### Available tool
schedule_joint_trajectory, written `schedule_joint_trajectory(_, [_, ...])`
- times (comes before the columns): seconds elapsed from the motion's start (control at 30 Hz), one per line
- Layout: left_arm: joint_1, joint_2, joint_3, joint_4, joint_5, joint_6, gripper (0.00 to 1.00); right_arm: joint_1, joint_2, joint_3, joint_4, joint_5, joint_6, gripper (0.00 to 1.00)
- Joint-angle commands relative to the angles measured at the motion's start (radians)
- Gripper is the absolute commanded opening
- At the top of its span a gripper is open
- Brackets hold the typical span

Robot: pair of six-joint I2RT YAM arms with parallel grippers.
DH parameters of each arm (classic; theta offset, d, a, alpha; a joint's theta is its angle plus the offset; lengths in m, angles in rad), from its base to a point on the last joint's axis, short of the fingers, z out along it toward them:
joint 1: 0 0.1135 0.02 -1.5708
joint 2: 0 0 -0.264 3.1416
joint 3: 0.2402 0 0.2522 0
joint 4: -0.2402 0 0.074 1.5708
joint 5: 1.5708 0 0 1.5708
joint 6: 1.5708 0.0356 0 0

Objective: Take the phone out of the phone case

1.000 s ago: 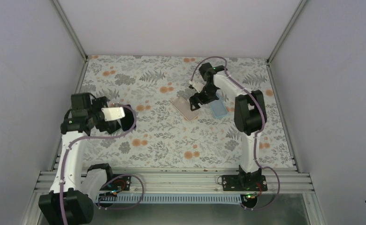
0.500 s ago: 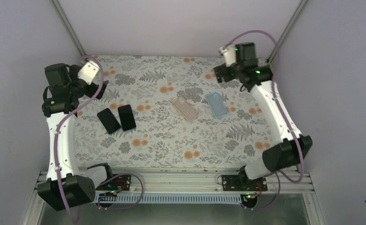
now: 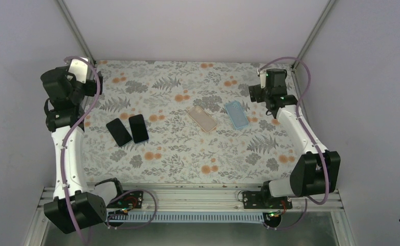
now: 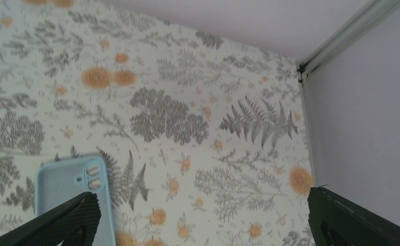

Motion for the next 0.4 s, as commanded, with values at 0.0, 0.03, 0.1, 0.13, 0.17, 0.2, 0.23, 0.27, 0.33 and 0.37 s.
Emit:
schedule_joint_trajectory(0.0, [0.003,-0.025,-0.047,0.059,0.001,-0.053,1.0,-0.01,-0.015,-0.004,0.122,-0.007,0.034,1.0])
schedule_joint_trajectory(0.03, [0.002,-0.027,-0.055,0.061,0.017,-0.052,1.0,-0.009,-0.014,-0.01,0.123,-0.013,0.035,1.0])
schedule_joint_trajectory(0.1, [0.003,-0.017,-0.056,0.056,0.037,-0.049,1.0,-0.009,-0.011,-0.025,0.142,-0.001,0.033,1.0])
schedule_joint_trajectory(0.13, [0.003,-0.012,-0.05,0.05,0.038,-0.049,1.0,-0.01,-0.006,-0.03,0.146,0.005,0.03,1.0])
schedule_joint_trajectory(0.17, [0.003,-0.007,-0.044,0.041,0.038,-0.049,1.0,-0.01,0.0,-0.032,0.145,0.011,0.028,1.0])
schedule_joint_trajectory(0.2, [0.003,-0.005,-0.041,0.04,0.043,-0.05,1.0,-0.01,0.002,-0.035,0.144,0.015,0.026,1.0])
schedule_joint_trajectory(0.23, [0.003,-0.005,-0.041,0.04,0.05,-0.049,1.0,-0.009,0.001,-0.042,0.147,0.018,0.023,1.0])
schedule_joint_trajectory(0.27, [0.003,-0.005,-0.043,0.039,0.063,-0.05,1.0,-0.009,-0.004,-0.051,0.151,0.014,0.016,1.0])
schedule_joint_trajectory(0.33, [0.004,-0.005,-0.052,0.044,0.075,-0.047,1.0,-0.011,-0.024,-0.068,0.172,-0.021,0.0,1.0])
schedule_joint_trajectory(0.37, [0.003,-0.006,-0.058,0.048,0.078,-0.047,1.0,-0.011,-0.034,-0.078,0.194,-0.025,-0.001,1.0])
